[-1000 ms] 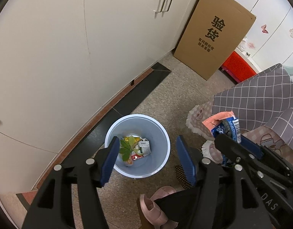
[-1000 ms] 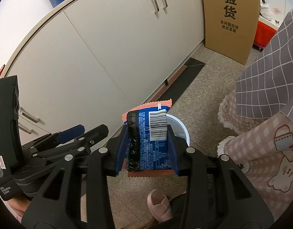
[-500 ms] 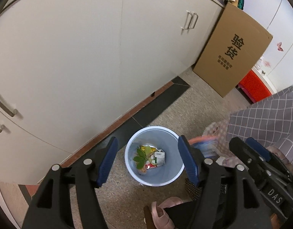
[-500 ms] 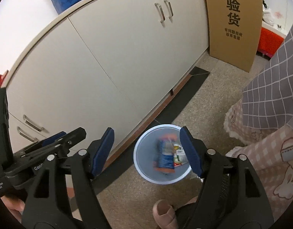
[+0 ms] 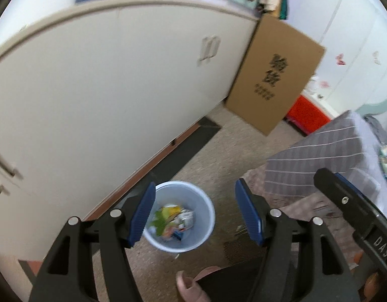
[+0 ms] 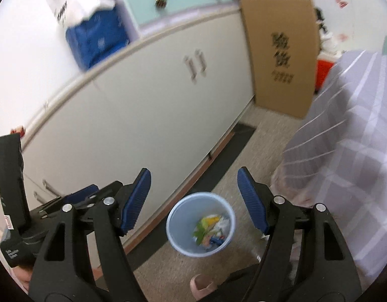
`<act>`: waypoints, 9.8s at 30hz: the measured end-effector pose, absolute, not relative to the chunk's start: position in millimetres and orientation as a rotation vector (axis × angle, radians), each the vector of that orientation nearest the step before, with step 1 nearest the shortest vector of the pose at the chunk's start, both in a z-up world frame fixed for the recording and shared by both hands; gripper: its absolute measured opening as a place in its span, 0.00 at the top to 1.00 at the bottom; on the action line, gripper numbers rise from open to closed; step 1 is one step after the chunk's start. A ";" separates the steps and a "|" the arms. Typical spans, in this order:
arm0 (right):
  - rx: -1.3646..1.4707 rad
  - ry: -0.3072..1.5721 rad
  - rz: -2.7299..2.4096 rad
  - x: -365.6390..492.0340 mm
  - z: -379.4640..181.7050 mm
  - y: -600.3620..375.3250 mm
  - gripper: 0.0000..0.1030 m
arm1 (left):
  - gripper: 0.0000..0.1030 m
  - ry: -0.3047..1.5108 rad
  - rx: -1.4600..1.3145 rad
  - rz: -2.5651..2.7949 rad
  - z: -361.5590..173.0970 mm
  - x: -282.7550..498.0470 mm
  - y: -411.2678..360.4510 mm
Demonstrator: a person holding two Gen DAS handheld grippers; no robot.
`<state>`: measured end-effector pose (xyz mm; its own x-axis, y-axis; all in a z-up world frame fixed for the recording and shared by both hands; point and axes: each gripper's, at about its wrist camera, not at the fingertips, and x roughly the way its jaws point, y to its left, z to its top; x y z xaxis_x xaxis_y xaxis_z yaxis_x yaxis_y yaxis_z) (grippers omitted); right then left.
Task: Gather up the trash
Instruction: 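Open both grippers to drop the white box and blue wrapper into the bin, then grasp a silver-green wrapper with the left gripper while the right grasps the teal tube, then carry the silver-green wrapper and teal tube over the bin, then open both grippers to drop the wrapper and teal tube into the bin, then move both tools back to the table and grasp the blue snack wrapper with the left gripper, then grasp the blue-white strip with the right gripper while the left holds the blue wrapper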
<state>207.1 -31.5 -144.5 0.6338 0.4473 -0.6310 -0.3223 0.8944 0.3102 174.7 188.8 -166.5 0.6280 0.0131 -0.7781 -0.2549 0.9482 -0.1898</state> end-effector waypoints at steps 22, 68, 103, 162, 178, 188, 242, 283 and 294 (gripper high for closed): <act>0.330 0.581 -0.085 165.4 -71.0 -355.3 0.32 | 0.33 0.834 0.019 -0.433 -74.1 255.2 -151.7; 0.042 0.874 -0.001 285.3 -116.1 -284.5 0.80 | 0.91 0.775 -0.062 -0.323 -97.7 298.1 -108.4; 0.113 0.772 0.498 173.3 -75.9 -96.0 0.80 | 0.91 0.675 -0.204 -0.182 -85.7 171.4 71.0; 0.067 1.090 0.613 230.5 -234.5 45.0 0.79 | 0.47 0.981 -0.285 0.211 -231.1 184.6 217.9; 0.071 1.005 0.596 232.5 -222.2 54.9 0.42 | 0.41 0.925 -0.264 0.314 -216.9 174.2 237.2; 0.062 0.898 0.508 216.7 -182.5 16.9 0.39 | 0.39 0.890 -0.221 0.267 -195.4 171.9 210.0; 0.543 0.700 -0.063 188.1 -122.3 -384.4 0.25 | 0.76 0.882 0.423 -0.602 -125.1 308.9 -261.9; 0.462 0.850 -0.033 259.8 -118.7 -355.8 0.25 | 0.96 0.804 0.058 -0.440 -98.1 305.4 -137.3; 0.310 0.917 -0.146 289.6 -120.9 -337.7 0.51 | 0.96 0.809 0.029 -0.446 -98.3 306.2 -134.4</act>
<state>289.6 -337.7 -120.9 0.6024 0.0072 -0.7982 0.2547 0.9459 0.2008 306.2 -134.4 -98.3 0.6028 -0.3743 -0.7047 0.3964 0.9069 -0.1426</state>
